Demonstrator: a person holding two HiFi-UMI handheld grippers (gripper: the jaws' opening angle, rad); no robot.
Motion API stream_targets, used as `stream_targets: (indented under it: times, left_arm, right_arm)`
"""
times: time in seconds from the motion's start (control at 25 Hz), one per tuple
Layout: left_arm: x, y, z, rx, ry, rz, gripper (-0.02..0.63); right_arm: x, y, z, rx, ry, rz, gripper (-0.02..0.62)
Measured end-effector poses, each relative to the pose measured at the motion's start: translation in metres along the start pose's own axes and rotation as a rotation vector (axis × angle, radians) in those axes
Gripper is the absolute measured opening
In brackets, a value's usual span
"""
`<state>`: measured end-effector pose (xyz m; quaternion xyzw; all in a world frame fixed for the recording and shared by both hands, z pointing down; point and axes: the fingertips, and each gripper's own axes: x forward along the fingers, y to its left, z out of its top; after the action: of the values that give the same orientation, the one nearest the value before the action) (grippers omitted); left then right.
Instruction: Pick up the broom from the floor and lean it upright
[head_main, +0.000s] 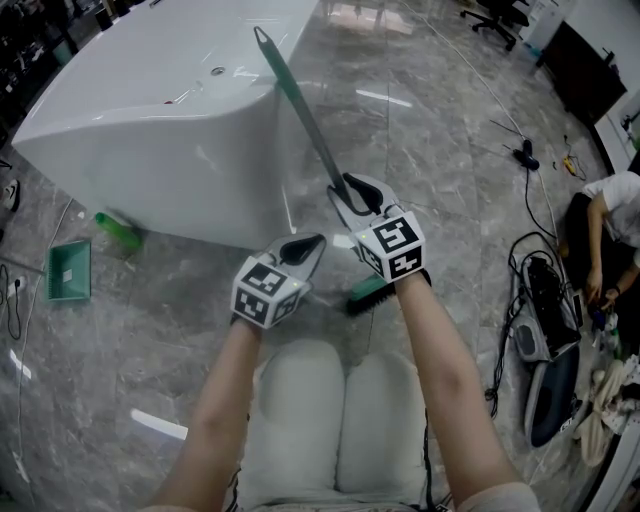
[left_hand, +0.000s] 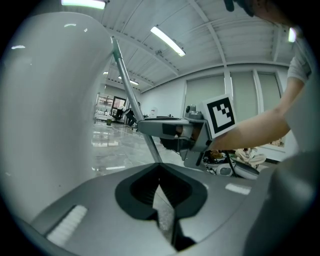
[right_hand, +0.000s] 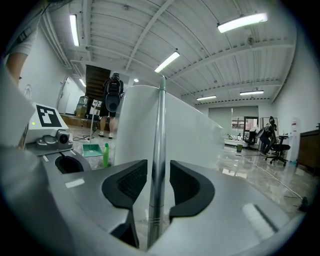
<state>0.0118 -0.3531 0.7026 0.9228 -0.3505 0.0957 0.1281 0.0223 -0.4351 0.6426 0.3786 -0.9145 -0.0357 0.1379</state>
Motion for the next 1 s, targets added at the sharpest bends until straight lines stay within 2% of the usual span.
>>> stream_targets:
  times: [0.16, 0.44, 0.64, 0.76, 0.96, 1.0]
  left_arm:
    - [-0.001, 0.003, 0.006, 0.009, -0.016, 0.01, -0.002]
    - [-0.006, -0.005, 0.043, 0.029, -0.059, 0.042, -0.002]
    - [-0.013, -0.02, 0.085, -0.028, -0.063, 0.058, -0.002]
    - [-0.022, -0.04, 0.122, -0.015, -0.049, 0.05, -0.002]
    - [-0.042, -0.076, 0.199, 0.117, -0.054, 0.07, -0.002]
    - [-0.047, -0.081, 0.215, 0.127, -0.057, 0.078, -0.002]
  right_arm:
    - [-0.002, 0.0, 0.004, -0.002, -0.006, 0.013, 0.173]
    - [-0.025, 0.012, 0.017, 0.006, -0.013, 0.04, 0.172]
    - [-0.056, 0.015, 0.045, 0.085, -0.009, 0.041, 0.153]
    - [-0.082, 0.015, 0.073, 0.139, -0.003, 0.022, 0.121]
    - [-0.123, 0.018, 0.14, 0.181, -0.032, -0.009, 0.004]
    - [-0.131, 0.016, 0.155, 0.188, -0.039, -0.015, 0.002]
